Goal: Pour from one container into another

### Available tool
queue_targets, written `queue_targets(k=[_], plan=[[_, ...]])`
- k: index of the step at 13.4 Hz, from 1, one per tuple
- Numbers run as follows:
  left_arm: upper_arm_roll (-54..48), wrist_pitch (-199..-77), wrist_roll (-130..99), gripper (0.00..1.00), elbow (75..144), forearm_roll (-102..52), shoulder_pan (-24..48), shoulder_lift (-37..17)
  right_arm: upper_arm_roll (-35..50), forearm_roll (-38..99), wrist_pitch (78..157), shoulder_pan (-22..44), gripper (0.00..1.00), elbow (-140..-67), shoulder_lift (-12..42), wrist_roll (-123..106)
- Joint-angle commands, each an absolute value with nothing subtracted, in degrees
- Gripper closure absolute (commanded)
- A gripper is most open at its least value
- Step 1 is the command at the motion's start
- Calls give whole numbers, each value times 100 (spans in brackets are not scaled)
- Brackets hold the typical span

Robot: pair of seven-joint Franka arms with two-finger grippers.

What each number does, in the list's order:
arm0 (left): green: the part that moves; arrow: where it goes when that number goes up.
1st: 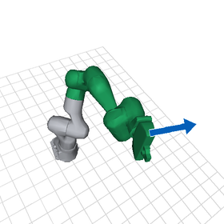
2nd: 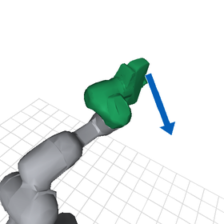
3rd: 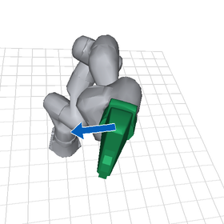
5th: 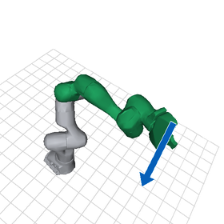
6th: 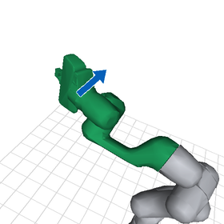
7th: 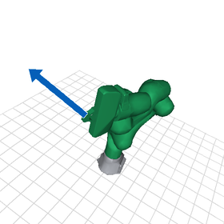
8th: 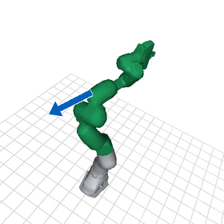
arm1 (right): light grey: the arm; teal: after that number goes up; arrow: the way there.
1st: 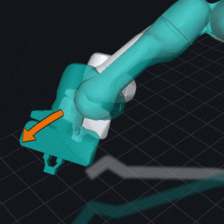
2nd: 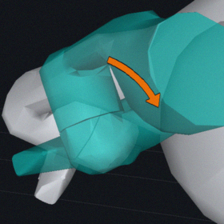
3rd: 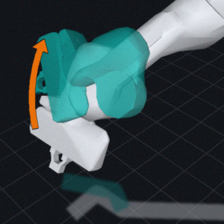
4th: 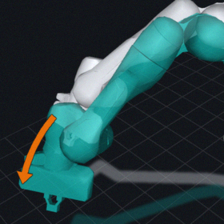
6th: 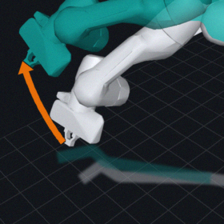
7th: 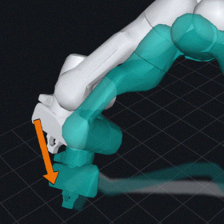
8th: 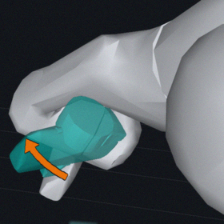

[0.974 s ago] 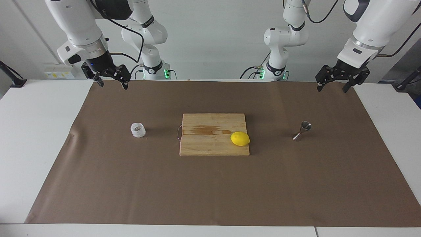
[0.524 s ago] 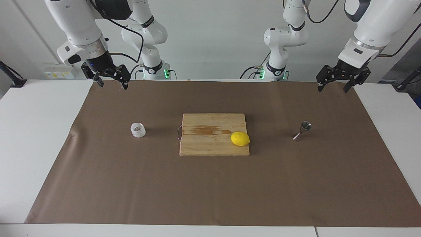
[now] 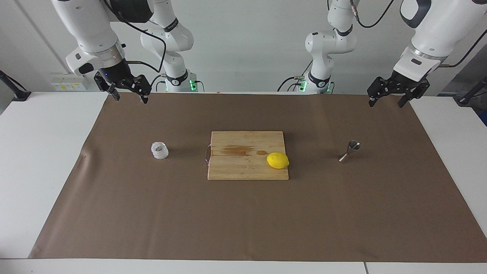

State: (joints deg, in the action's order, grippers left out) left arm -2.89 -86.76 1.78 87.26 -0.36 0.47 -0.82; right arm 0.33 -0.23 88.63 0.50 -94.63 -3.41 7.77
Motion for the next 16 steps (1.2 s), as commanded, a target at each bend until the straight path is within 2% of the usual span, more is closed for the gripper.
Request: queue_targets(k=[1, 10, 13, 16], plan=[[-290, -8569, 167, 0, 8631, -272, -201, -149, 70, 105, 8912, -35, 0, -9624, -475, 633], [-290, -8429, -8, 0, 8666, -703, -896, -272, 70, 114, 8912, -35, 0, -9615, -475, 633], [-281, -8455, -1008, 0, 8657, -694, -905, -571, 70, 114, 8912, -35, 0, -9624, -475, 642], [-290, -8551, -1063, 0, 8648, -721, -975, -1053, 70, 114, 8912, -35, 0, -9624, -475, 633]])
